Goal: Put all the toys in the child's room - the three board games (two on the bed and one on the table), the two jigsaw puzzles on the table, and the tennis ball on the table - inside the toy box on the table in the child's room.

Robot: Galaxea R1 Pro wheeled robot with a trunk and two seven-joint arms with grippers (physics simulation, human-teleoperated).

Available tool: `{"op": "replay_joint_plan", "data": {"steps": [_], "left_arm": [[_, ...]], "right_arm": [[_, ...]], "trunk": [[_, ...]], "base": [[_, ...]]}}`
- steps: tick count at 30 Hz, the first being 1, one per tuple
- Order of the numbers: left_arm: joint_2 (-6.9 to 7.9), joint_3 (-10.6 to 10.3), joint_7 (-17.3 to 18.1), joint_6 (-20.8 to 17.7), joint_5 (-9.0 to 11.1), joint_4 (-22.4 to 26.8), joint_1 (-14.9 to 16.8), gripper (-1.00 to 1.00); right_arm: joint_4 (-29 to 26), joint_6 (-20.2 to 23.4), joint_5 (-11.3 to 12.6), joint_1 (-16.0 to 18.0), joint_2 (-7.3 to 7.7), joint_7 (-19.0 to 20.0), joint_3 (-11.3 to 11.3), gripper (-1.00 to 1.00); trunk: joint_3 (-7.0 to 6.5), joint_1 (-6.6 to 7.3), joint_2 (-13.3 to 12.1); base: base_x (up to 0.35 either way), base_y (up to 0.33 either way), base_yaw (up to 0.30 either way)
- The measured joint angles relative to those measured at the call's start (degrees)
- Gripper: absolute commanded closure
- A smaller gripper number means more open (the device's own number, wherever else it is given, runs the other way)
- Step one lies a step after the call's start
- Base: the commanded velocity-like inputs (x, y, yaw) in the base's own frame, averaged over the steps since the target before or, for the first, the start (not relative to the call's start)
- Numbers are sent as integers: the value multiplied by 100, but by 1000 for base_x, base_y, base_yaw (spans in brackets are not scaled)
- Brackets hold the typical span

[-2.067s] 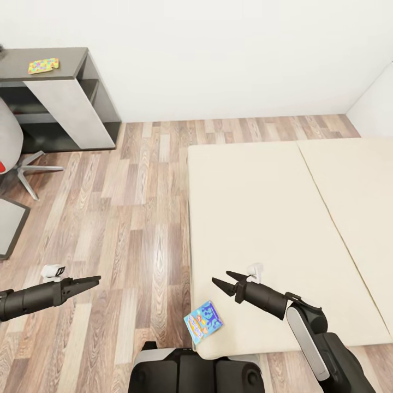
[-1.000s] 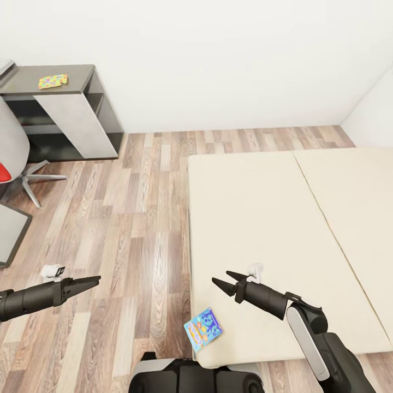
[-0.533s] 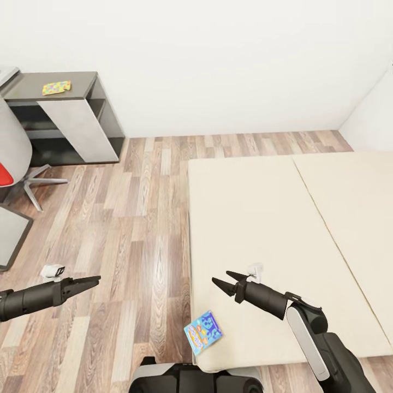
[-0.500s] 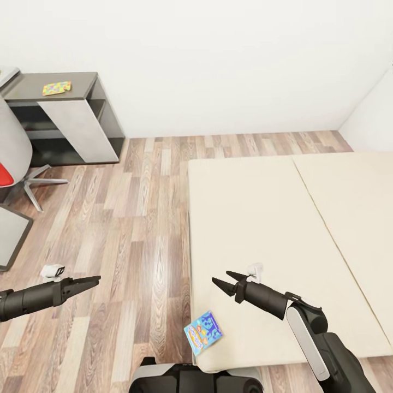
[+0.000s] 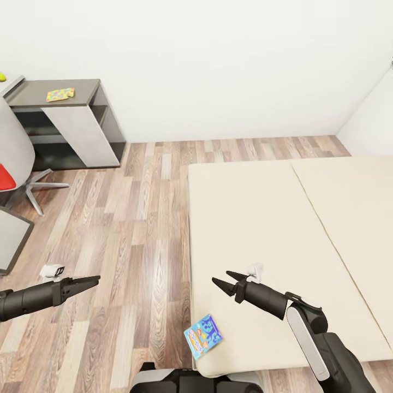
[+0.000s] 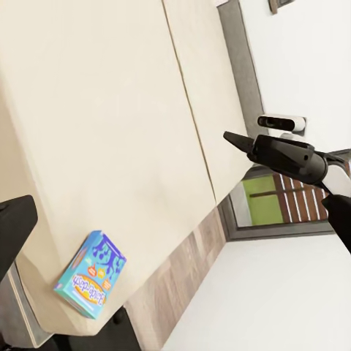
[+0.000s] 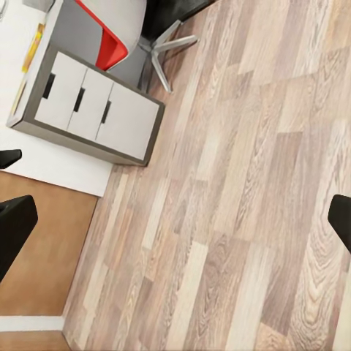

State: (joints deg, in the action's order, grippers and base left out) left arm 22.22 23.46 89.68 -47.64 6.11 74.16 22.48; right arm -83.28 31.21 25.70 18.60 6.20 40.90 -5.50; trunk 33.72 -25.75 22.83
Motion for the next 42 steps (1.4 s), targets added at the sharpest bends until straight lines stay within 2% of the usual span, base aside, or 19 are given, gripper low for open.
{"op": "replay_joint_plan", "data": {"steps": [24, 42], "left_arm": [[0, 1, 0, 0, 0, -3, 0, -100], [0, 5, 0, 0, 1, 1, -1, -100]], "right_arm": [[3, -5, 0, 0, -6, -7, 0, -100], [4, -7, -1, 0, -14, -9, -2, -100]], "trunk": [[-227, 0, 0], [-397, 0, 0]], "base": [[0, 0, 1], [0, 0, 57]]}}
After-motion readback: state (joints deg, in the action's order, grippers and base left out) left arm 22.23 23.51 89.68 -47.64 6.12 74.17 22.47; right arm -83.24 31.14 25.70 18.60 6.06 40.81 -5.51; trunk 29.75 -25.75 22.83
